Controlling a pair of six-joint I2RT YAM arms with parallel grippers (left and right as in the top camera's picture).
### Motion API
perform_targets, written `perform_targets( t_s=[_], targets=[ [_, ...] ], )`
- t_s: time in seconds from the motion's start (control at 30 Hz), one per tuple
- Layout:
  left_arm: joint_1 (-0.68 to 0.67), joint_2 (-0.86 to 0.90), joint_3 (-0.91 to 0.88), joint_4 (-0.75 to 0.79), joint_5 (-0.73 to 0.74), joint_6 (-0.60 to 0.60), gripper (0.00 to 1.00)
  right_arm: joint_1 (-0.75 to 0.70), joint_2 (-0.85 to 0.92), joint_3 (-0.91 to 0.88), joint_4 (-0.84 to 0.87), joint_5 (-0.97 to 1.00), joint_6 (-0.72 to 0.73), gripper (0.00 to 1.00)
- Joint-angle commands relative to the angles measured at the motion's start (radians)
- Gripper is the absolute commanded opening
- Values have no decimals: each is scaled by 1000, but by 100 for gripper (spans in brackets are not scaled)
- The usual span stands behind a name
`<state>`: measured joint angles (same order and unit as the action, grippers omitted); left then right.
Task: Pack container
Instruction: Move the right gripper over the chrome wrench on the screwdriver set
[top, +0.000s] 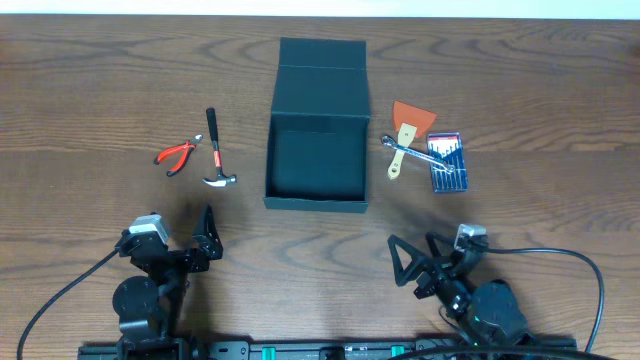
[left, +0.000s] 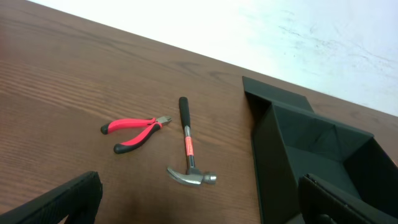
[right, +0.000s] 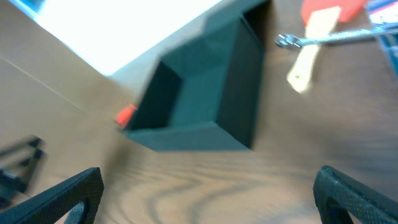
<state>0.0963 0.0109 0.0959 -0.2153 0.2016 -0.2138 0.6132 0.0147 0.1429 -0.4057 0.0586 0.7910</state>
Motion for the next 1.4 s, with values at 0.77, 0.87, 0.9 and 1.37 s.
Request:
perform_targets(
  t_s=[0.77,0.87,0.9,1.37],
  targets=[
    [3,-6,-26,-6,-12,-6,98,-268,816,761,-354,38,-940,99],
    [3,-6,-26,-6,-12,-6,98,-272,893,779,-359,39,-1060,99],
    [3,-6,-26,-6,-12,-6,98,-280,930,787,-363,29,-1070,99],
    [3,-6,-26,-6,-12,-6,98,-444,1451,1040,-470,-67,-1333,95]
  ],
)
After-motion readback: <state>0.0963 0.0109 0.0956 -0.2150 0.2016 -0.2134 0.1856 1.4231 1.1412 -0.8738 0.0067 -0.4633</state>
